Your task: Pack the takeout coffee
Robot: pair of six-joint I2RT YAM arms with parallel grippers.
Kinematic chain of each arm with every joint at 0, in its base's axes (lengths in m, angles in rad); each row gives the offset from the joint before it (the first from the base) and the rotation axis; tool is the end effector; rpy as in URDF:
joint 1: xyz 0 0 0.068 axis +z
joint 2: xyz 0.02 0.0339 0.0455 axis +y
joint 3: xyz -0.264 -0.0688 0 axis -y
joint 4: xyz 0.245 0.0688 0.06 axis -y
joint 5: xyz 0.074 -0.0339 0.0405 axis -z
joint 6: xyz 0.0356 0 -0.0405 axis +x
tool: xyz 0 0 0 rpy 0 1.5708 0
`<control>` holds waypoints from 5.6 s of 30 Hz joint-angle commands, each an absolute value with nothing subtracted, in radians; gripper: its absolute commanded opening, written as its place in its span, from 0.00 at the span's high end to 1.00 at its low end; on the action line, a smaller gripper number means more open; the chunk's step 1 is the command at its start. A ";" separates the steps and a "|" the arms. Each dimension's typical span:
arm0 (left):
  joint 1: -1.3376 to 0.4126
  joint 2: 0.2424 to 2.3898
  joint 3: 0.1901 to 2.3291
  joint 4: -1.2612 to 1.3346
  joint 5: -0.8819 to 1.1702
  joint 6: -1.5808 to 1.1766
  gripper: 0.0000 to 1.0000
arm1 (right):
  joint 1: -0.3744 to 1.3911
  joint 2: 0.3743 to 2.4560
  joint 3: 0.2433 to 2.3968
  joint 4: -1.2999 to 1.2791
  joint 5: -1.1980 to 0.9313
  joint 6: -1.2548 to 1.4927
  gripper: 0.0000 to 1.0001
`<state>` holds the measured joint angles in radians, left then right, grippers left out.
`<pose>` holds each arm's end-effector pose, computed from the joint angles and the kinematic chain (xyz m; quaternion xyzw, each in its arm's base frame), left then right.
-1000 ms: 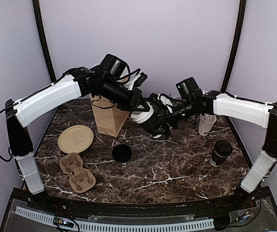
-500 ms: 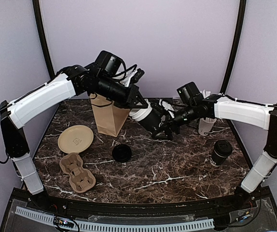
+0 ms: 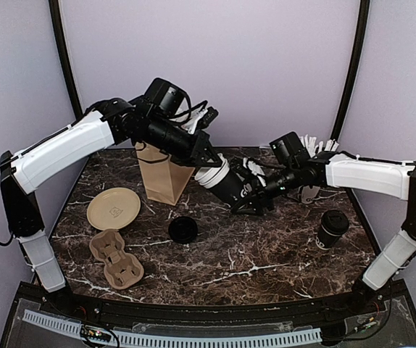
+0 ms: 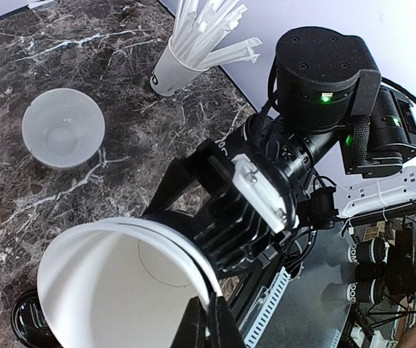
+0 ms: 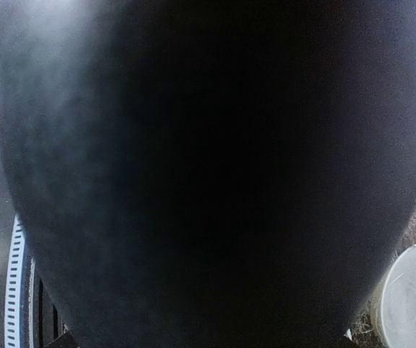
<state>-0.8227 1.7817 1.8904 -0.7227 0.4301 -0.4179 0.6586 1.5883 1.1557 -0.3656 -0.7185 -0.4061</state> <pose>0.2607 -0.3027 0.3966 0.2706 0.8298 -0.4156 0.2558 0.2566 0.2282 0.2570 -0.5543 0.6799 0.3675 0.3089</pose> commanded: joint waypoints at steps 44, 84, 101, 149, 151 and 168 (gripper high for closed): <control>-1.152 1.646 1.773 -0.934 -0.005 -0.082 1.00 | 0.349 1.433 1.188 -0.407 -0.889 -0.390 0.44; -1.321 1.707 1.776 -0.629 -0.178 0.078 0.46 | 0.332 1.425 1.112 -0.328 -0.887 -0.387 0.44; -0.967 1.747 1.919 -0.447 0.267 0.009 0.32 | 0.420 1.370 1.132 -0.449 -0.887 -0.387 0.44; -0.909 1.902 2.086 -0.669 0.195 0.071 1.00 | 0.421 1.347 1.126 -0.516 -0.714 -0.513 0.05; -0.900 1.915 2.109 -0.723 0.076 0.080 1.00 | 0.406 1.322 1.100 -0.535 -0.701 -0.530 0.05; -0.754 2.241 2.262 -0.832 -0.089 0.064 1.00 | 0.388 1.226 0.954 -0.493 -0.771 -0.528 0.09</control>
